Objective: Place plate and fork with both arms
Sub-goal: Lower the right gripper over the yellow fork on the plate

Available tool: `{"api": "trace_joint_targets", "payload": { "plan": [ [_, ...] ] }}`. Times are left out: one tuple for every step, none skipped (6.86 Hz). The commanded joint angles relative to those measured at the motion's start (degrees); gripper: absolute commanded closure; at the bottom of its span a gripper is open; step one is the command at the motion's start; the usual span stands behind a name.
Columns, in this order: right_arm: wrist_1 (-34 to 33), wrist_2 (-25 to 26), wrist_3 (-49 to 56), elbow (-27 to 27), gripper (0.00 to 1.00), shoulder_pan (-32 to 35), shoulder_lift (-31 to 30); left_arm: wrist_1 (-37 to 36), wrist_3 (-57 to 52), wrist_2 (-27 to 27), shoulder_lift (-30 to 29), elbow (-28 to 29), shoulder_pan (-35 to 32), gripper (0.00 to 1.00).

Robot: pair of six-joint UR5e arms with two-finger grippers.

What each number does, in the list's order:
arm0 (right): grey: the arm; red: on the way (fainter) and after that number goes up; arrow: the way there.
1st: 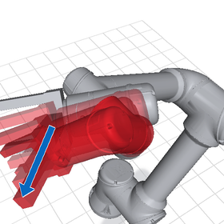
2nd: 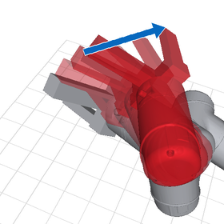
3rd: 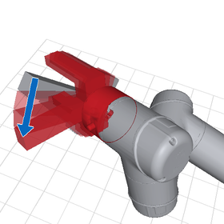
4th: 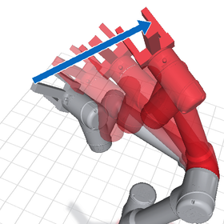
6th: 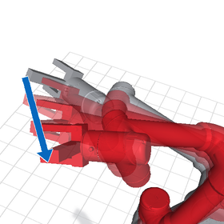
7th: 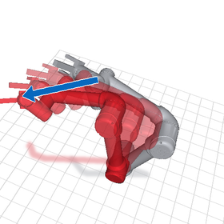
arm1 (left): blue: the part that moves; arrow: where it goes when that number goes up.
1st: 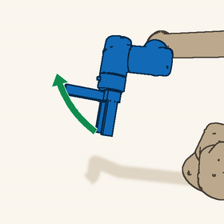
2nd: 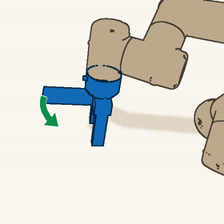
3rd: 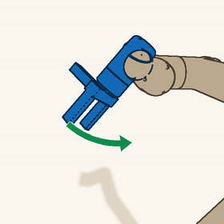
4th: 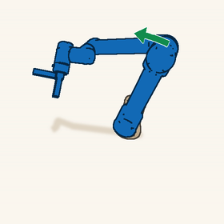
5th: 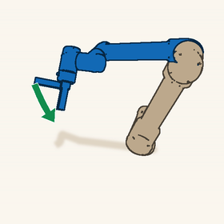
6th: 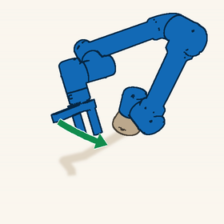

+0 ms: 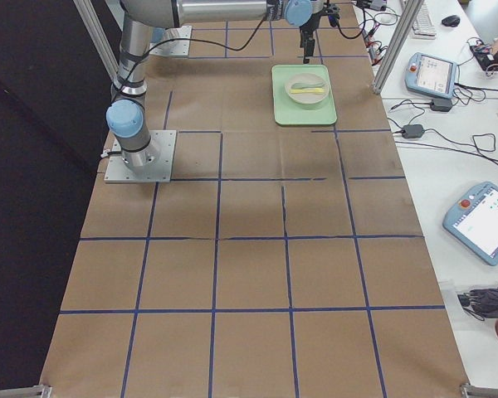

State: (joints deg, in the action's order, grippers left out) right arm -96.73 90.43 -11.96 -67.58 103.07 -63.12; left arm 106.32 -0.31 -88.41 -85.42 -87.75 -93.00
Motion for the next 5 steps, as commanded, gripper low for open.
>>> {"api": "trace_joint_targets", "payload": {
  "plan": [
    [-2.8, -0.5, -6.5, 3.9, 0.0, 2.7, 7.5, -2.9, -2.6, -1.7, 0.2, -0.8, 0.3, 0.01],
    [-3.2, -0.6, -7.3, 3.3, 0.0, 2.8, 8.6, -5.4, -6.9, -1.6, 0.3, -1.5, 0.8, 0.01],
    [-4.3, -0.3, -7.4, 2.9, 0.0, 2.8, 10.4, -6.9, -6.8, -1.3, 0.3, -1.7, 0.8, 0.01],
    [-6.1, 0.0, -7.6, 2.7, 0.0, 3.1, 12.0, -6.9, -6.4, -1.1, 0.5, -2.3, 0.8, 0.01],
    [-7.4, 0.2, -7.5, 2.5, 0.01, 3.3, 13.4, -7.0, -6.4, -1.2, 1.0, -2.9, 0.8, 0.0]
  ]
}}
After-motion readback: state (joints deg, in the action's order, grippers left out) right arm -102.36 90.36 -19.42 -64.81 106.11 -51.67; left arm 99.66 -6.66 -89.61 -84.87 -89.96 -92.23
